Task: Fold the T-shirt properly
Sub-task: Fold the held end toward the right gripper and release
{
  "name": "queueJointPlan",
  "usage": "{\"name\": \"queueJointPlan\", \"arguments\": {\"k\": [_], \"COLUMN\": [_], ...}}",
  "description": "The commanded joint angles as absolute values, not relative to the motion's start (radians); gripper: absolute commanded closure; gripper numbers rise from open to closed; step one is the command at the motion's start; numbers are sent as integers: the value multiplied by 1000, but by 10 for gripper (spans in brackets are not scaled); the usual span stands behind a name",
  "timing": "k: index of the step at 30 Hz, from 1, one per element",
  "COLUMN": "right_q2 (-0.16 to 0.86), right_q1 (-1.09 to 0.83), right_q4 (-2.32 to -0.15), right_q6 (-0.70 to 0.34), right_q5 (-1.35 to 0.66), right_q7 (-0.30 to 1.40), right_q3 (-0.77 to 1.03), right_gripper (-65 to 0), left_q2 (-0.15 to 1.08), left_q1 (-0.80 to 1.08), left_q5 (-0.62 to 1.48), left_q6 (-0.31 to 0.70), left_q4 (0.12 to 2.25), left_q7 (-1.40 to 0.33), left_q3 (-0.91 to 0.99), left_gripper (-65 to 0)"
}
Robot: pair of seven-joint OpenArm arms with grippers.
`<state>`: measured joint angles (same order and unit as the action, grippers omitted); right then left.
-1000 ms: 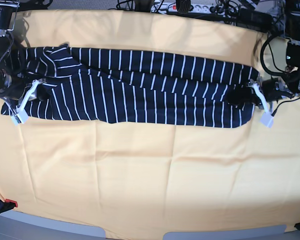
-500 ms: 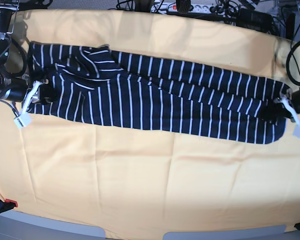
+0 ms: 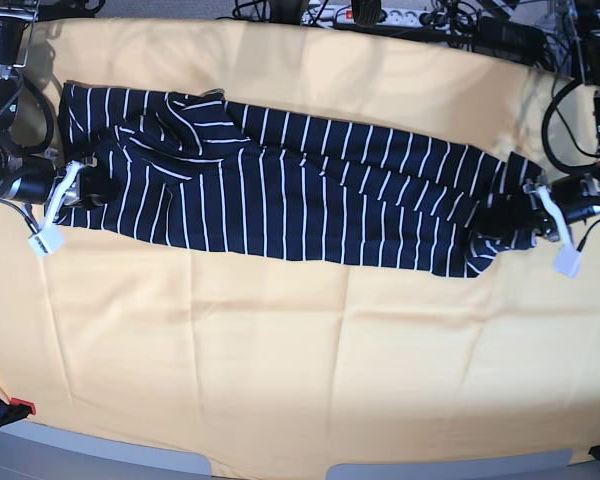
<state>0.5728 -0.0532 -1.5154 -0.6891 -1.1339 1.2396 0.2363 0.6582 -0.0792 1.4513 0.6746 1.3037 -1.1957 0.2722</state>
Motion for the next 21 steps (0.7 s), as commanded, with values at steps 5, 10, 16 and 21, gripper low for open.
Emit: {"name": "queueJointPlan", "arguments": {"k": [5,10,16,21], "right_q2": [593,593,593,593], "right_q1": [-41,-41,-41,-41], "right_q4": [-1529,-1529,-1529,-1529], "right_q6": [-698,-698,-698,-698], "right_q5": [-1148,-1149,-1149,-1149], "right_q7": [1224,1224,1224,1224], "right_q3": [243,243,243,243], "right_gripper": [-197,-197,-197,-197], "left_q2": [583,483,371,282], "left_q1": [-97,-97,-97,-97], "left_q5": [1484,1484,1324,1287], "left_q6": [690,698,698,698], "left_q4": [1435,1463,1445,1445], "left_q7": [-1179,-1173,-1015,-1009], "left_q3": [266,202,153,123], "left_gripper": [0,0,0,0]}}
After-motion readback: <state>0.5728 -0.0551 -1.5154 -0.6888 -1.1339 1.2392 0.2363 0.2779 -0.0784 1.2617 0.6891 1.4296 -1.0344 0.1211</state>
